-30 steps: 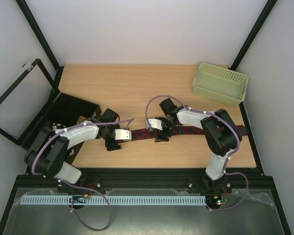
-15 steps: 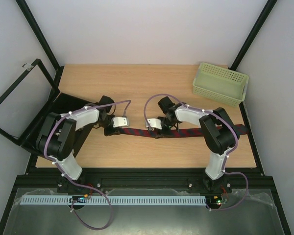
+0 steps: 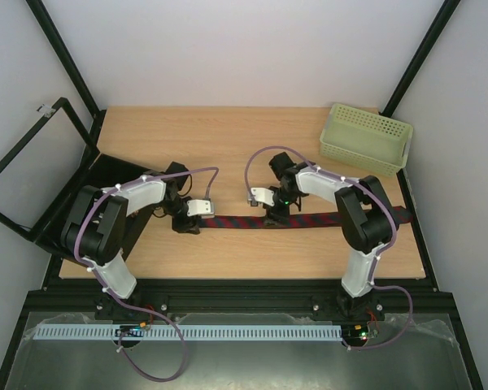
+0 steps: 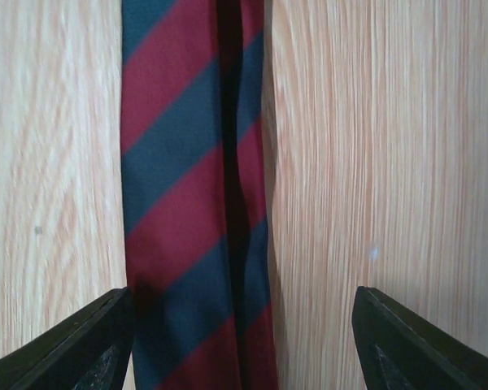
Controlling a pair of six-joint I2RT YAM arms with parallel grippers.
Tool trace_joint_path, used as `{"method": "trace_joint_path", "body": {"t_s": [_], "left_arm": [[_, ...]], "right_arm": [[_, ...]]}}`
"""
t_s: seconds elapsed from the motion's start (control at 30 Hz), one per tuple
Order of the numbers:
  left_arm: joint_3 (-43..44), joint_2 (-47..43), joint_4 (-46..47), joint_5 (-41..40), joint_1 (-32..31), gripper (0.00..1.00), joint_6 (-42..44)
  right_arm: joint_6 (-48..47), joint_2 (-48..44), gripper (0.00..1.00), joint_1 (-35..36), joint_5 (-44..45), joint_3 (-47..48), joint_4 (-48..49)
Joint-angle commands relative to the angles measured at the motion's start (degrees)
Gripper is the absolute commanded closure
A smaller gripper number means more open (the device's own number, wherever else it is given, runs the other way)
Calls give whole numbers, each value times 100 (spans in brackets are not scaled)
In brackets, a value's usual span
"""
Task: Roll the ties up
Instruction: Smooth out the tie at the center of the board.
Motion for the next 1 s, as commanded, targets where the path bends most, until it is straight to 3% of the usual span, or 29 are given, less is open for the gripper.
{"method": "trace_joint_path", "body": {"t_s": [0.0, 0.27, 0.43, 0.63, 0.8, 0.9, 0.97], "left_arm": [[115, 82, -143, 155, 19, 53, -49], [324, 196, -29, 217, 3, 47, -449], [438, 136, -54, 252, 5, 41, -563], [707, 190, -67, 256, -14, 35, -717], [924, 191, -85, 205, -62, 29, -834], [967, 80, 47, 148, -65, 22, -952], [991, -11, 153, 37, -65, 9, -1041]], "right_arm": [[-279, -45, 25, -317, 175, -200, -640], [251, -582, 26, -1582, -211, -5, -1109], [593, -850, 37, -2623, -583, 18, -1705], [566, -1067, 52, -3366, 129, -726, -1190], [802, -751, 63, -3719, 539, -757, -995], [658, -628, 67, -3896, 873, -929, -851], [508, -544, 69, -4089, 1118, -1047, -692]]}}
